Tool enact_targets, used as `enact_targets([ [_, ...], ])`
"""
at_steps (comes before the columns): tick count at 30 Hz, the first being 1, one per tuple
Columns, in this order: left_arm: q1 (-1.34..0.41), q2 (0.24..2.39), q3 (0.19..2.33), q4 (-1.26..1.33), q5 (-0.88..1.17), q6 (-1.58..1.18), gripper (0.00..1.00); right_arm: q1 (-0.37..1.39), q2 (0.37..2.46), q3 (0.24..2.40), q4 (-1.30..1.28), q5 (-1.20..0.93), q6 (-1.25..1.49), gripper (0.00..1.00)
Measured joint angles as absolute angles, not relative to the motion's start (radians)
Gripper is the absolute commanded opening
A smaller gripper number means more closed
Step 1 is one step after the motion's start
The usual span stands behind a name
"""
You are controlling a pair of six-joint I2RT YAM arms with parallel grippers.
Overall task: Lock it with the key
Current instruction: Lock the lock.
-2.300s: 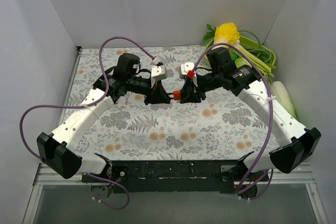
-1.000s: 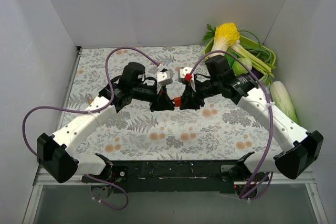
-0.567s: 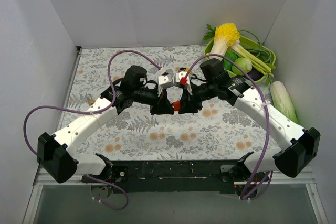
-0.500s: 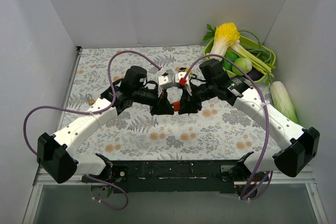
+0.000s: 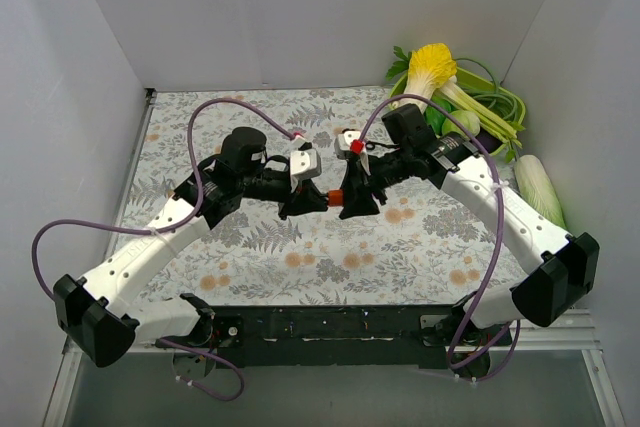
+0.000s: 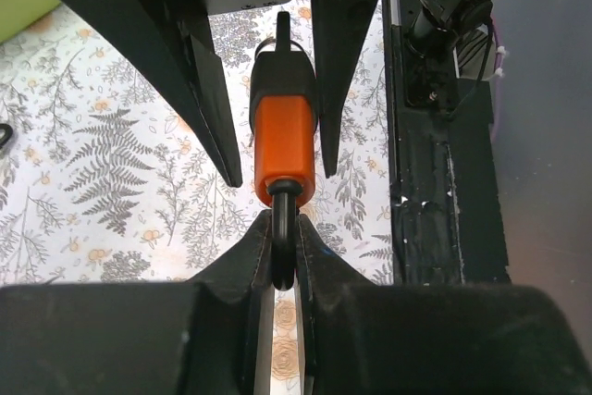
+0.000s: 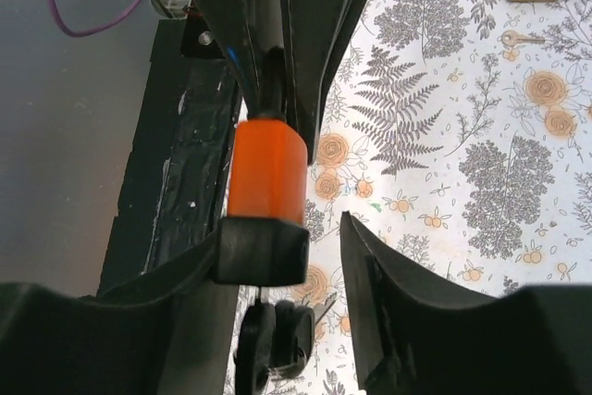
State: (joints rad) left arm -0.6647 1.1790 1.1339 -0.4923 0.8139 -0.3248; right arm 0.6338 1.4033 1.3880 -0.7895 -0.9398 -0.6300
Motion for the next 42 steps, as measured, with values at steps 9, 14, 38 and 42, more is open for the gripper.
enact_targets([
  [9, -0.663, 1.185, 1.145, -0.528, 0.835, -0.227, 0.00, 0.616, 1.407, 1.407, -0.847, -0.946, -0.669, 0.61],
  [14, -0.661, 1.204, 1.150, -0.546, 0.830, -0.220, 0.00, 0.617, 1.403, 1.414, -0.841, -0.942, -0.657, 0.50],
  [38, -0.307, 1.289, 1.184, -0.148, 0.705, -1.197, 0.98, 0.484, 1.293, 1.217, -0.164, -0.608, -0.086, 0.01],
  [42, -0.302, 1.299, 1.141, 0.025, 0.699, -1.497, 0.98, 0.514, 1.269, 1.176, 0.019, -0.492, 0.030, 0.01],
])
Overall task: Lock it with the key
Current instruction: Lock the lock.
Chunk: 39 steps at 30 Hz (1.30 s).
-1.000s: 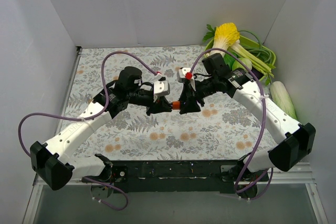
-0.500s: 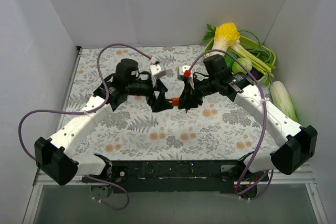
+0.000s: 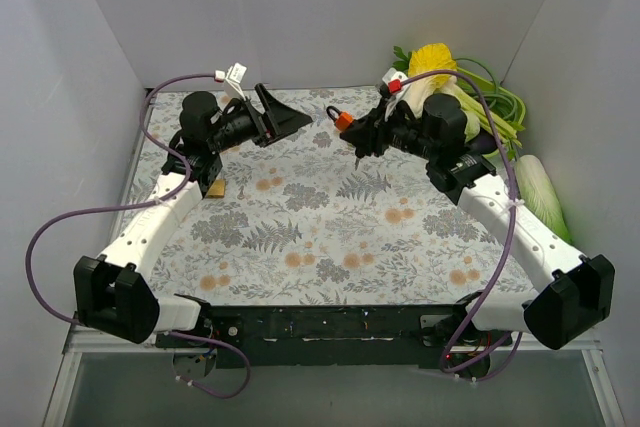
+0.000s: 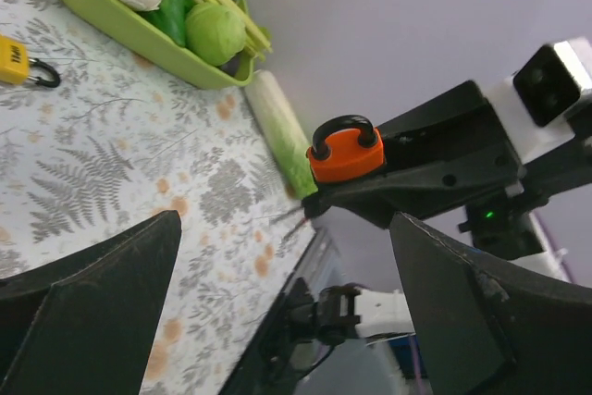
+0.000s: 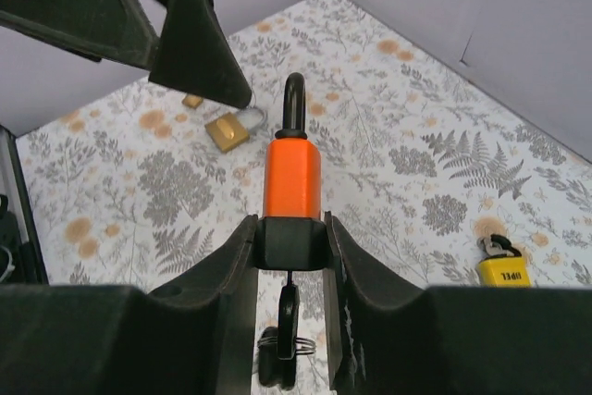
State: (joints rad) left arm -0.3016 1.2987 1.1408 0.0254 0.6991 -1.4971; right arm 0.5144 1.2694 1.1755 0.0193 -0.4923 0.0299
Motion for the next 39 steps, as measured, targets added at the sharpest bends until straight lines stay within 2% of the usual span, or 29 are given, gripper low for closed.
enact_targets([
  [6, -0.306, 1.353, 1.141, 0.158, 0.679, -1.722, 0.98, 0.588, 1.298, 1.174, 0.170, -0.379, 0.140, 0.01],
  [12, -0.335, 1.369, 1.141, 0.197, 0.646, -1.798, 0.97, 0.646, 1.347, 1.174, 0.218, -0.317, 0.195, 0.01],
  [15, -0.358, 1.369, 1.141, 0.215, 0.638, -1.805, 0.88, 0.664, 1.365, 1.174, 0.221, -0.294, 0.208, 0.01],
  [16, -0.366, 1.369, 1.141, 0.218, 0.635, -1.807, 0.81, 0.669, 1.369, 1.174, 0.221, -0.284, 0.209, 0.01],
  [19, -0.382, 1.369, 1.141, 0.217, 0.623, -1.805, 0.71, 0.680, 1.379, 1.175, 0.221, -0.264, 0.212, 0.01],
  [23, -0.386, 1.371, 1.141, 0.202, 0.601, -1.800, 0.64, 0.690, 1.381, 1.179, 0.224, -0.240, 0.214, 0.01],
  [32, -0.389, 1.375, 1.141, 0.191, 0.579, -1.797, 0.54, 0.710, 1.381, 1.182, 0.228, -0.186, 0.208, 0.01],
  [36, -0.391, 1.382, 1.141, 0.187, 0.574, -1.799, 0.46, 0.722, 1.382, 1.182, 0.228, -0.162, 0.197, 0.01],
  [39, -0.392, 1.386, 1.141, 0.184, 0.571, -1.800, 0.35, 0.733, 1.382, 1.182, 0.228, -0.141, 0.179, 0.01],
])
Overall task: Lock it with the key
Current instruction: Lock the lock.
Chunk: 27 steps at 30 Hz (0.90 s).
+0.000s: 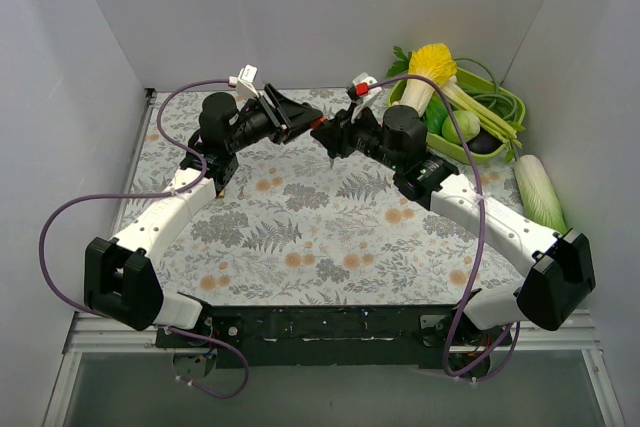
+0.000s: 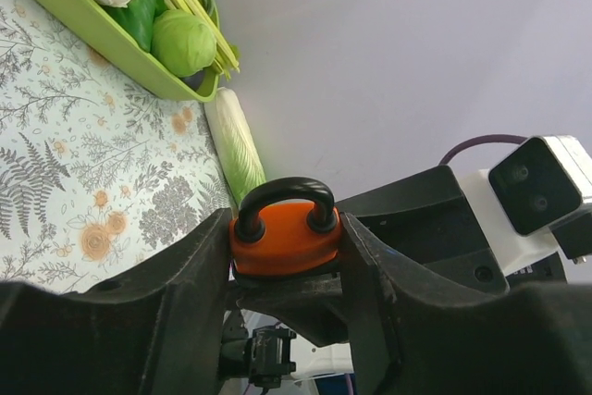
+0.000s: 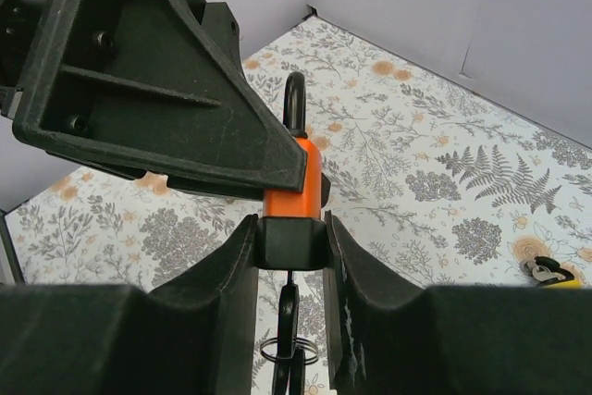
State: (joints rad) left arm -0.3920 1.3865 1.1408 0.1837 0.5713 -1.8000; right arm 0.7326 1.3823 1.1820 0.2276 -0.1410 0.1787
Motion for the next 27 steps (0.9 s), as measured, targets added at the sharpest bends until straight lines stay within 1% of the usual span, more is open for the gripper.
enact_targets([
  [1, -0.392, 1.386, 1.141, 0.183, 0.569, -1.799, 0.25, 0.735, 1.383, 1.182, 0.228, -0.136, 0.174, 0.01],
  [2, -0.392, 1.386, 1.141, 0.183, 0.569, -1.797, 0.18, 0.737, 1.383, 1.182, 0.227, -0.131, 0.169, 0.11],
  [3, -0.392, 1.386, 1.141, 0.183, 0.568, -1.798, 0.12, 0.739, 1.383, 1.182, 0.227, -0.128, 0.165, 0.23],
  [4, -0.392, 1.386, 1.141, 0.183, 0.567, -1.797, 0.00, 0.740, 1.383, 1.184, 0.223, -0.126, 0.161, 0.35],
  [5, -0.392, 1.386, 1.141, 0.182, 0.567, -1.797, 0.00, 0.740, 1.385, 1.190, 0.214, -0.126, 0.158, 0.53],
  [8, -0.387, 1.386, 1.141, 0.173, 0.568, -1.797, 0.00, 0.741, 1.389, 1.205, 0.192, -0.136, 0.149, 0.72],
  [11, -0.372, 1.386, 1.141, 0.149, 0.577, -1.797, 0.00, 0.741, 1.388, 1.216, 0.170, -0.159, 0.131, 0.73],
  [13, -0.358, 1.386, 1.141, 0.140, 0.588, -1.797, 0.00, 0.736, 1.382, 1.217, 0.146, -0.184, 0.126, 0.73],
  [16, -0.343, 1.386, 1.141, 0.132, 0.593, -1.797, 0.00, 0.711, 1.370, 1.217, 0.092, -0.234, 0.116, 0.67],
  [17, -0.340, 1.386, 1.141, 0.132, 0.594, -1.797, 0.00, 0.702, 1.368, 1.217, 0.084, -0.241, 0.113, 0.59],
  [20, -0.337, 1.386, 1.141, 0.132, 0.599, -1.797, 0.00, 0.678, 1.355, 1.215, 0.045, -0.274, 0.094, 0.50],
  [22, -0.337, 1.386, 1.141, 0.132, 0.604, -1.797, 0.00, 0.669, 1.347, 1.214, 0.030, -0.291, 0.090, 0.50],
  [24, -0.337, 1.386, 1.141, 0.132, 0.609, -1.797, 0.00, 0.667, 1.339, 1.213, 0.022, -0.302, 0.084, 0.53],
  [27, -0.337, 1.386, 1.141, 0.132, 0.614, -1.797, 0.00, 0.668, 1.334, 1.213, 0.023, -0.319, 0.074, 0.53],
])
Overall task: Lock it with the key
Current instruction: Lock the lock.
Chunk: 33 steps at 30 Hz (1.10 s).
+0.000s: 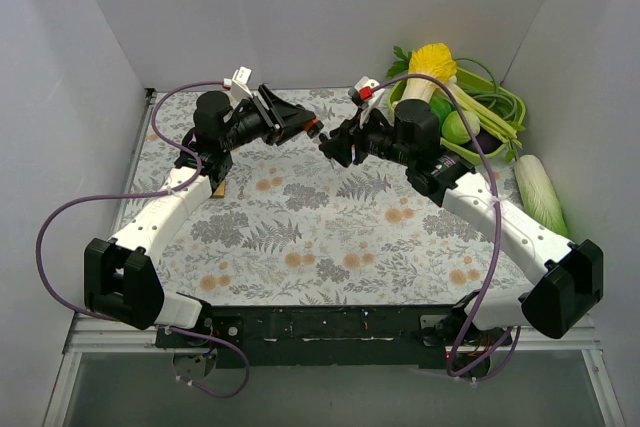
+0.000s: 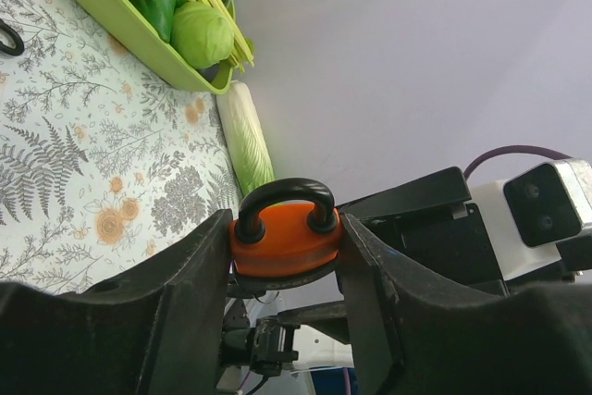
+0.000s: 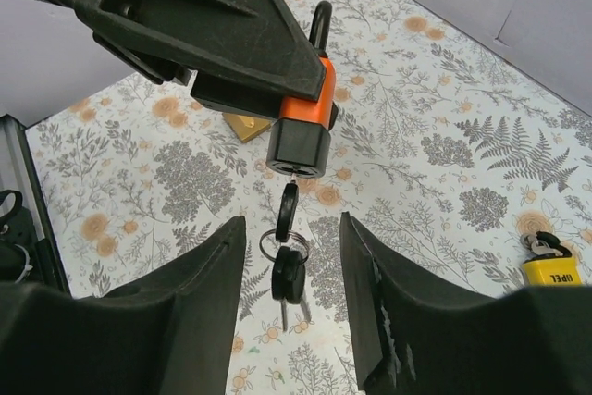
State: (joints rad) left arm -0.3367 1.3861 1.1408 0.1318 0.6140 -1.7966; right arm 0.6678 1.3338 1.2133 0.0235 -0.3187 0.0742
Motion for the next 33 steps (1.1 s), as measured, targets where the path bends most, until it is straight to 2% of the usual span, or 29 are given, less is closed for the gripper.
enact_targets([
  [7, -0.337, 1.386, 1.141, 0.133, 0.622, -1.797, 0.00, 0.668, 1.335, 1.214, 0.024, -0.353, 0.070, 0.45],
  [10, -0.337, 1.386, 1.141, 0.133, 0.622, -1.798, 0.00, 0.667, 1.338, 1.214, 0.025, -0.358, 0.067, 0.33],
  [11, -0.337, 1.386, 1.141, 0.133, 0.622, -1.800, 0.00, 0.668, 1.341, 1.214, 0.025, -0.360, 0.066, 0.26],
  [16, -0.337, 1.386, 1.140, 0.118, 0.620, -1.799, 0.00, 0.668, 1.356, 1.216, 0.029, -0.369, 0.059, 0.14],
  [17, -0.336, 1.386, 1.140, 0.115, 0.619, -1.799, 0.00, 0.668, 1.356, 1.216, 0.030, -0.370, 0.055, 0.03],
  [18, -0.336, 1.386, 1.140, 0.113, 0.617, -1.799, 0.00, 0.668, 1.357, 1.216, 0.031, -0.372, 0.052, 0.01],
  [33, -0.319, 1.386, 1.140, 0.112, 0.623, -1.800, 0.00, 0.668, 1.353, 1.210, 0.035, -0.370, 0.030, 0.01],
])
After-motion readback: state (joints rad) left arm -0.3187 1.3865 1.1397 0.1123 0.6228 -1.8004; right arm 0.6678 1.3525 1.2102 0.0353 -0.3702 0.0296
